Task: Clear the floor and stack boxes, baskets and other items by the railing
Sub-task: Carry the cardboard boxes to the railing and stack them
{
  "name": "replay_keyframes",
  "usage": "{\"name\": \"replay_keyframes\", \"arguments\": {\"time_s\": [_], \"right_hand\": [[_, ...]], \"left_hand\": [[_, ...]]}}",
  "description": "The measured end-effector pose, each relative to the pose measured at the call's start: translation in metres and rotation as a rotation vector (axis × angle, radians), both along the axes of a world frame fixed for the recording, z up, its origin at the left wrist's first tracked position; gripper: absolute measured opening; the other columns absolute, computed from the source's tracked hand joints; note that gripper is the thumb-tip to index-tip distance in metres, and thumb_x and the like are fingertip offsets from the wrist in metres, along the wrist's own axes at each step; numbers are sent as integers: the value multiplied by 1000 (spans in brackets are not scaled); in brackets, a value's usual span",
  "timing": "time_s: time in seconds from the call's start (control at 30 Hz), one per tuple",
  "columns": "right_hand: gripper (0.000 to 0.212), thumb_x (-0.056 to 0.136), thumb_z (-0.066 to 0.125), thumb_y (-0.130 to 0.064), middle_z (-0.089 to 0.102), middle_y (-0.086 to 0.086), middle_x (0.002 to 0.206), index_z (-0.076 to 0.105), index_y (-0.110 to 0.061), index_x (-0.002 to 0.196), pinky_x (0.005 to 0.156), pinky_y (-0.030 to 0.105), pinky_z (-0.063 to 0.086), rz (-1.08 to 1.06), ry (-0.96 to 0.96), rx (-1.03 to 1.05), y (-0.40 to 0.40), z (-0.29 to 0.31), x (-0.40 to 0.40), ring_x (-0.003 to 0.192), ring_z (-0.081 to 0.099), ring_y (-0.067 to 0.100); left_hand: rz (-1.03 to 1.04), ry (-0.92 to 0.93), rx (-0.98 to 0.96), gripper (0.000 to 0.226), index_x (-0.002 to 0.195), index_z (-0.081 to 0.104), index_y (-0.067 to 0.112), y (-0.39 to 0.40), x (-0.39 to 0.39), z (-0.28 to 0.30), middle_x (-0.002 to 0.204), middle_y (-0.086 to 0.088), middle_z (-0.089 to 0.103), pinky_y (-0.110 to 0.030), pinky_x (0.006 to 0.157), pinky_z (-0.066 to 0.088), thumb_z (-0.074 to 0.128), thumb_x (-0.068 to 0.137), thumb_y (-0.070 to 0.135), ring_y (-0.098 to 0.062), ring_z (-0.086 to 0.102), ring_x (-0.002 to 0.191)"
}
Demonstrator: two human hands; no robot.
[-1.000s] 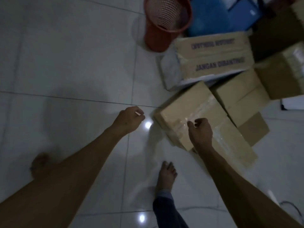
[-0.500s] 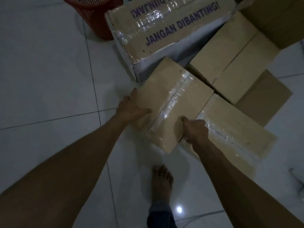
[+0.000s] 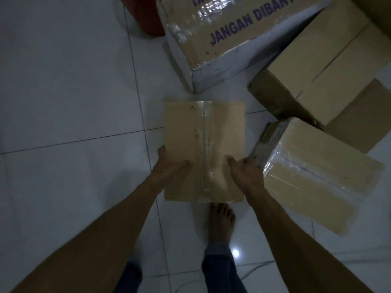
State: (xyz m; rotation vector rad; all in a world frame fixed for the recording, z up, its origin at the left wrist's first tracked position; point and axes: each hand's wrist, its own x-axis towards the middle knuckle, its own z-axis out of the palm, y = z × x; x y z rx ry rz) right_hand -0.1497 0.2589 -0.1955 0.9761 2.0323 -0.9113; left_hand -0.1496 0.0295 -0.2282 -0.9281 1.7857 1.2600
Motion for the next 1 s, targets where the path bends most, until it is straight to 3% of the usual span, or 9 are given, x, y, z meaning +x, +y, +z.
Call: {"name": "replay_keyframes", "arguments": {"time_s": [0.13, 0.27, 0.37, 0.47, 0.57, 0.63, 0.8, 0.93, 1.0], "right_hand": [[54, 91, 59, -57, 55, 9, 121, 43, -14, 122, 93, 51, 51, 36, 63, -34, -25, 28, 2, 106, 57, 32], [43, 93, 62, -48, 56, 4, 113, 40, -19, 115, 83, 46, 56, 92, 113, -139, -76, 75, -1, 92, 60, 23], [46, 88, 68, -48, 56, -2, 113, 42, -26, 118, 88, 53, 56, 198, 124, -174, -133, 101, -10, 99, 63, 27], [49, 86, 72, -43, 54, -8, 115, 43, -33, 125, 91, 54, 55, 329, 161, -197, -202, 120, -21, 102, 62, 24], [53, 83, 74, -43, 56, -11, 120, 43, -40, 126, 93, 54, 54, 398, 181, -241, -281, 133, -24, 106, 63, 22], [56, 84, 74, -43, 56, -8, 126, 43, -39, 130, 93, 54, 54, 428, 187, -261, -341, 140, -22, 108, 62, 23], [67, 84, 74, -49, 58, 2, 126, 37, -44, 140, 69, 39, 57, 447, 130, -351, -488, 157, -24, 105, 62, 27], [76, 83, 74, -51, 57, 1, 124, 29, -48, 145, 60, 34, 51, 519, 78, -403, -591, 167, -39, 97, 62, 21], [78, 83, 76, -49, 57, 0, 126, 29, -48, 145, 63, 36, 52, 547, 65, -448, -635, 166, -49, 103, 62, 23]], "left_hand": [[75, -1, 46, 107, 152, 18, 27, -29, 8, 31, 123, 8, 56, -33, 88, 55, 89, 72, 37, -16, 61, 109], [90, -35, 37, 123, 148, 18, 38, -89, 24, 80, 130, 4, 58, -47, 101, 51, 86, 48, 60, -23, 61, 113], [131, -3, 13, 124, 148, 21, 41, -153, 40, 104, 131, 6, 56, -46, 102, 51, 86, 44, 63, -24, 60, 116], [238, 56, 47, 109, 151, 26, 38, -226, 57, 126, 134, 4, 57, -39, 101, 51, 91, 64, 44, -20, 61, 114], [327, 131, 94, 78, 136, 36, 42, -305, 76, 148, 118, 10, 62, -21, 79, 53, 85, 79, 22, -6, 62, 97], [381, 167, 79, 69, 135, 45, 33, -361, 90, 156, 119, 5, 64, -18, 72, 51, 84, 79, 18, -2, 60, 91], [528, 213, 43, 74, 140, 50, 17, -495, 115, 166, 131, 0, 61, -30, 81, 55, 87, 76, 25, -18, 63, 108], [623, 297, 78, 48, 122, 60, 14, -588, 121, 168, 111, 2, 68, -16, 61, 56, 83, 80, 10, -1, 69, 81], [680, 326, 60, 68, 128, 60, 8, -633, 117, 165, 118, -5, 69, -24, 69, 60, 90, 68, 19, -10, 72, 94]]}}
